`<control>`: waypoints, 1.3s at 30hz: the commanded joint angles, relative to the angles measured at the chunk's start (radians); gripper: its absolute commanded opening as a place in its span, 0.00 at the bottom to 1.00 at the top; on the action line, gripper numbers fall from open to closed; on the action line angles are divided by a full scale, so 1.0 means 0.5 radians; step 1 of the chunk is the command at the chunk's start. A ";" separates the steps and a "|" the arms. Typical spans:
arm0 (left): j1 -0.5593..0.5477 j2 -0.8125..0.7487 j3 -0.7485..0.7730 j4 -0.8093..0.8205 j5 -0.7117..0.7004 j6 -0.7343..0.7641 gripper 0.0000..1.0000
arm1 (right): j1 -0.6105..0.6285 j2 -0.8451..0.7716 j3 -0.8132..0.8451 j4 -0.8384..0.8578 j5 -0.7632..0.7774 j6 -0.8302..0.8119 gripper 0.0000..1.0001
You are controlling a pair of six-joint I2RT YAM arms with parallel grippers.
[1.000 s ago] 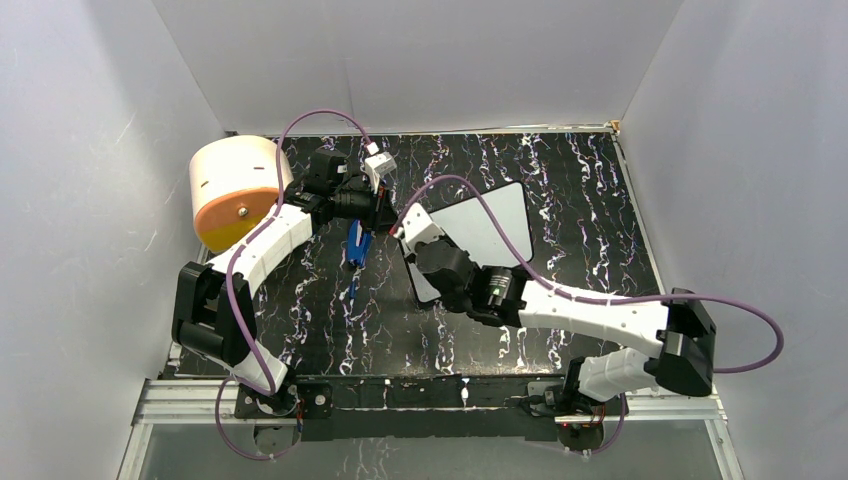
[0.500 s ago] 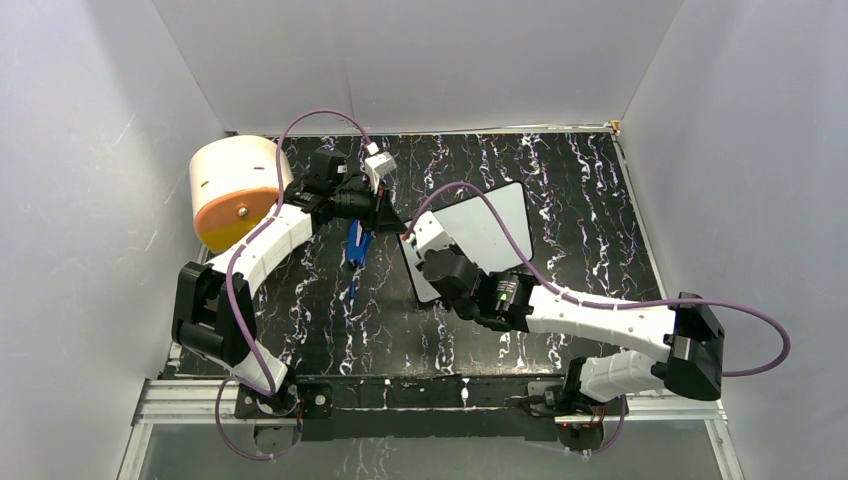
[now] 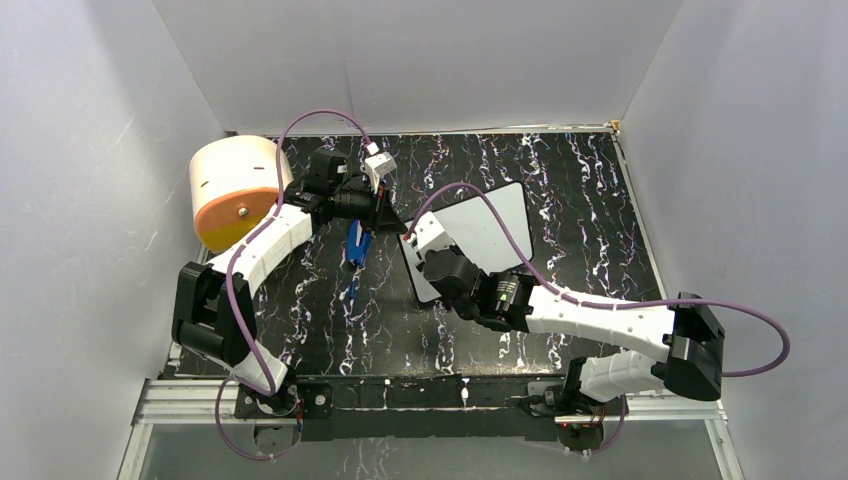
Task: Write a sentence on the whiteboard
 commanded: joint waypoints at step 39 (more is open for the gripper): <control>-0.009 -0.039 -0.021 -0.037 -0.012 0.071 0.00 | -0.100 0.047 0.032 0.105 0.020 0.025 0.00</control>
